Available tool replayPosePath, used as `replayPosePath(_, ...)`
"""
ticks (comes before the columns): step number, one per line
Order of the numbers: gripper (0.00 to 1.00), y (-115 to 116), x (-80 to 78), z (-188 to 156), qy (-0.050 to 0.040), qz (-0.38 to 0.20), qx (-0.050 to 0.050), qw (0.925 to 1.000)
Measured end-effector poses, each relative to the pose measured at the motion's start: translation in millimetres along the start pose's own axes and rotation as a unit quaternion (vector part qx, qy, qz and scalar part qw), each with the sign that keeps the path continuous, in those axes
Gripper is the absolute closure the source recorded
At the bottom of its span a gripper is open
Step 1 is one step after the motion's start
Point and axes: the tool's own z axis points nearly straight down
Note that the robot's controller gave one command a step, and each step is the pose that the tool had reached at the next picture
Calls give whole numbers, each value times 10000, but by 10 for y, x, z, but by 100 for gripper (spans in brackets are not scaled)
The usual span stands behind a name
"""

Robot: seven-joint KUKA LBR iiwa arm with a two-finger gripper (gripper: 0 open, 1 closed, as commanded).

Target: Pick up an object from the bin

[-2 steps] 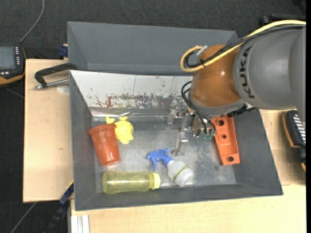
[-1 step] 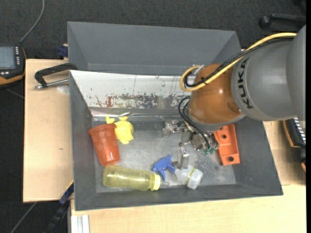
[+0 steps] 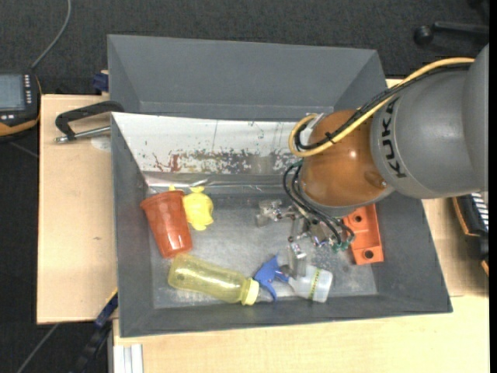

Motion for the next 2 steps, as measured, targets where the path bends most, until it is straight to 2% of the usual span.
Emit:
replayPosePath(1,0,44,84,24,-27,975,6,9952)
replayPosePath(2,0,125,221,49,-21,314,0,9995)
